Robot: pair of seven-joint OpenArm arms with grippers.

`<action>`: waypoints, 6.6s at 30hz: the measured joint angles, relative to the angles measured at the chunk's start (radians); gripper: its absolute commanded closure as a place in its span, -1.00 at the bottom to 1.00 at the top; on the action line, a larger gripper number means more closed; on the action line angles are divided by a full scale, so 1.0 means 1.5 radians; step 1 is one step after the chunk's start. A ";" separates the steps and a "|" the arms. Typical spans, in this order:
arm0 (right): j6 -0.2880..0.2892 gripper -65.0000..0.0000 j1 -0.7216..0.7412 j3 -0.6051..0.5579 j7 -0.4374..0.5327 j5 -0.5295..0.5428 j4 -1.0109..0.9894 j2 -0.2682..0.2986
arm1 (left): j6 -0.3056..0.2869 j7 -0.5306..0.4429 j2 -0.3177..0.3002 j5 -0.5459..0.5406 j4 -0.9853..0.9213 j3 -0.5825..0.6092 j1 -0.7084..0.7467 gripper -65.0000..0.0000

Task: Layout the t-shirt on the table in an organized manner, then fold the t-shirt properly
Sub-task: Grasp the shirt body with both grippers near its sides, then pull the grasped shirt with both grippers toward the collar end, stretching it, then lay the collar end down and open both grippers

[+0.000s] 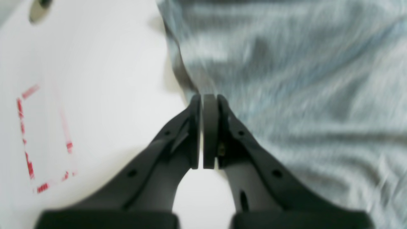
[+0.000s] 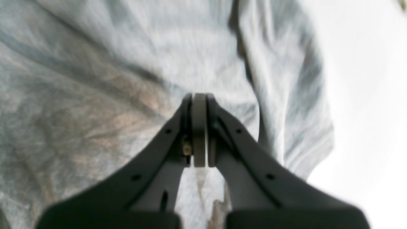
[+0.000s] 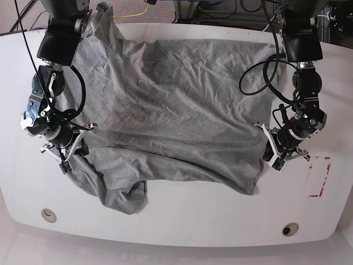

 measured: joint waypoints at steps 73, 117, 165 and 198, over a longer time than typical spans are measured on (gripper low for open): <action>-0.007 0.89 0.100 0.002 0.106 -0.128 -0.169 -0.019 | 0.006 -0.207 -0.050 -0.002 -0.439 -0.001 -0.205 1.00; -0.001 -0.16 -0.386 0.323 0.082 -0.101 0.347 -0.300 | -0.023 -0.102 -0.022 -0.129 0.178 -0.090 0.261 -0.19; -0.001 -0.86 -0.296 0.495 -0.124 -0.054 0.318 -0.256 | -0.023 0.035 -0.005 -0.131 0.210 -0.061 0.279 -0.88; -0.003 -0.85 -0.309 0.519 -0.128 0.044 0.269 -0.212 | -0.023 0.030 0.002 -0.135 0.302 -0.101 0.321 -0.88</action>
